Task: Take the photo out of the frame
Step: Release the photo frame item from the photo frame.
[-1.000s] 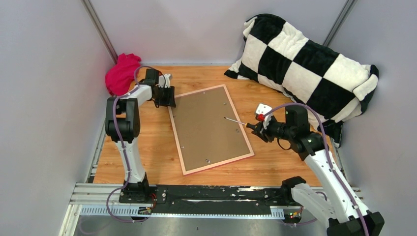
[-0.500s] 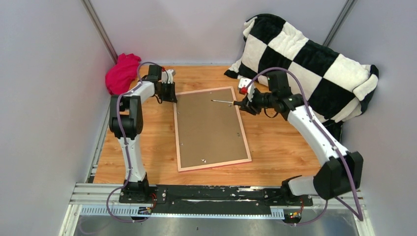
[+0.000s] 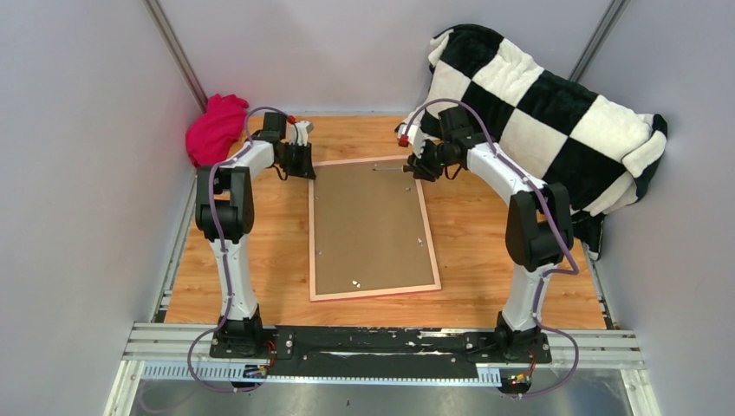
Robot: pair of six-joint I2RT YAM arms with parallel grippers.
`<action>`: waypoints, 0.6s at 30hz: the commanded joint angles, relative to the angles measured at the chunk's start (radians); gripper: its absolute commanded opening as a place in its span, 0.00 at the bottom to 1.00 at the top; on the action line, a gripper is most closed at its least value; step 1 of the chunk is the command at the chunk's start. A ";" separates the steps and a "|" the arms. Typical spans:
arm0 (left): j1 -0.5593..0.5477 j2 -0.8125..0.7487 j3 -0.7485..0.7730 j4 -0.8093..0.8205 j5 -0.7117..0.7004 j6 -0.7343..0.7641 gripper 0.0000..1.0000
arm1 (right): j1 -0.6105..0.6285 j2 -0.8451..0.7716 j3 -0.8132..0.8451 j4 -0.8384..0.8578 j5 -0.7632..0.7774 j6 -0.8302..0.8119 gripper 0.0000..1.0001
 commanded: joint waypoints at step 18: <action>-0.006 0.088 0.004 -0.100 0.041 0.046 0.00 | -0.037 0.143 0.128 0.039 0.148 -0.022 0.00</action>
